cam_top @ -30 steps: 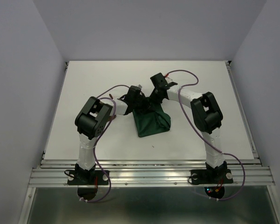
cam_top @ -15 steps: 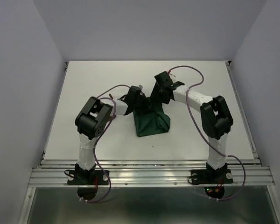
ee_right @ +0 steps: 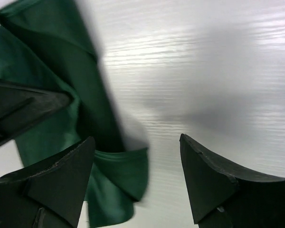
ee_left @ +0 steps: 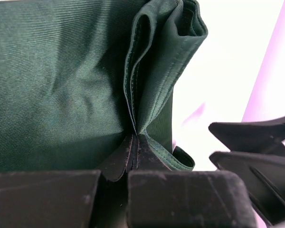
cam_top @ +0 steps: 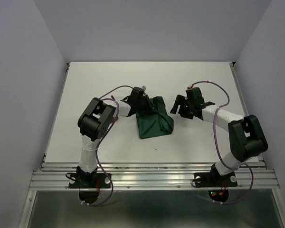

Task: Fold the napkin into a case and place the utensils inside
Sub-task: Fold the lower triangle-folded napkin at the center of the board.

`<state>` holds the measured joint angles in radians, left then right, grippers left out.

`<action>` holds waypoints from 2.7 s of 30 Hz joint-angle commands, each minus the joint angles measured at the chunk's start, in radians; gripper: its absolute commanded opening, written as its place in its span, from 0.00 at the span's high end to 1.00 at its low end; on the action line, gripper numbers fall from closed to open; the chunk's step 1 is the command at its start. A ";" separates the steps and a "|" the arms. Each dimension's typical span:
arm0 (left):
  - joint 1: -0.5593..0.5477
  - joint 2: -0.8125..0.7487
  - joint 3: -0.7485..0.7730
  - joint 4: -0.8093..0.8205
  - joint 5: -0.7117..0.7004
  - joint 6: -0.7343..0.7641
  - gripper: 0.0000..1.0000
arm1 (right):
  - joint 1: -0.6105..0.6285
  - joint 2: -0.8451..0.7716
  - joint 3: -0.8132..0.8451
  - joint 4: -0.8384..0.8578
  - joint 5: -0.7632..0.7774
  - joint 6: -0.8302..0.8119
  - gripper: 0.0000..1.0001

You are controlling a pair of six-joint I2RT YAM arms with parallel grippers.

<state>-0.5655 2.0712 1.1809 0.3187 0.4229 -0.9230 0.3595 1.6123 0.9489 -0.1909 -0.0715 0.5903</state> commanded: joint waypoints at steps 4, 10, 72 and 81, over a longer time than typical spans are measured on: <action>0.006 -0.010 0.054 -0.038 0.019 0.041 1.00 | -0.050 -0.040 -0.096 0.179 -0.333 -0.240 0.16; 0.013 -0.005 0.097 -0.104 0.039 0.078 1.00 | -0.050 0.037 -0.130 0.301 -0.428 -0.236 0.16; 0.053 0.052 0.166 -0.199 0.039 0.165 1.00 | 0.064 0.092 -0.124 0.309 -0.646 -0.242 0.46; 0.053 0.029 0.157 -0.207 0.040 0.162 0.98 | 0.073 0.110 -0.150 0.281 -0.587 -0.254 0.49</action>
<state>-0.5152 2.1323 1.3426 0.1287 0.4744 -0.7715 0.4244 1.7145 0.7921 0.1001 -0.6964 0.3576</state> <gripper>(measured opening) 0.017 0.515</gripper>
